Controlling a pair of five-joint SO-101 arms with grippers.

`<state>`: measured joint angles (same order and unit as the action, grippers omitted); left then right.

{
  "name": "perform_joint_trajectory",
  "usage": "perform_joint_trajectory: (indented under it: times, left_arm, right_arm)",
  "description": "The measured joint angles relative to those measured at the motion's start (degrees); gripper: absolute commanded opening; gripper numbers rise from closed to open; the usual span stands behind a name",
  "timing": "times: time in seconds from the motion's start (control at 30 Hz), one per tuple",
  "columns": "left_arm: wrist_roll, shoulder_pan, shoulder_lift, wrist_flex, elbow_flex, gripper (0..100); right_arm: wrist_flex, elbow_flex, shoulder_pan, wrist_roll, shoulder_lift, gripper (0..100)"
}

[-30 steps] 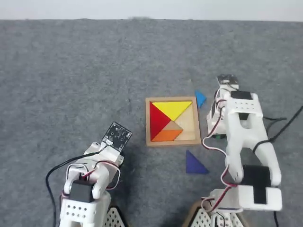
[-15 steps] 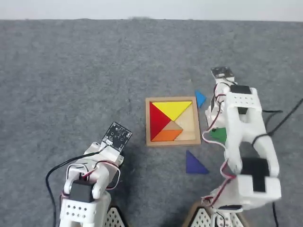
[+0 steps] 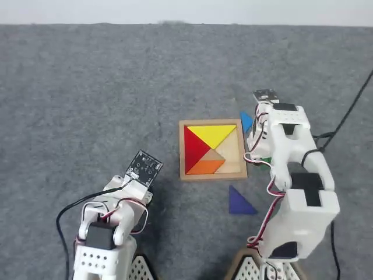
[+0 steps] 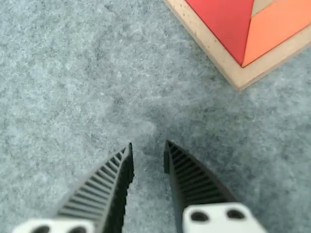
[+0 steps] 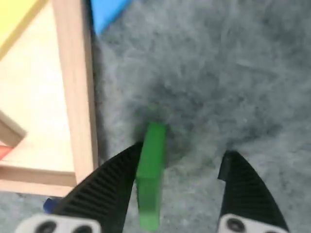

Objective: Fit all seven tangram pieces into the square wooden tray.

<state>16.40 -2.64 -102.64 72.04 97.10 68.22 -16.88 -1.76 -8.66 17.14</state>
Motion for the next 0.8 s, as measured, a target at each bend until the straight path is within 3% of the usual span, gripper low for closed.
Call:
perform_joint_trajectory:
  times: [0.27,0.8]
  left_arm:
    - [0.0,0.0,0.0,0.0,0.0,10]
    - [0.0,0.0,0.0,0.0,0.0,10]
  right_arm:
    - [0.0,1.0,0.8,1.6,0.2,5.0]
    - [4.0,1.8,-1.1,2.1,-12.7,0.6]
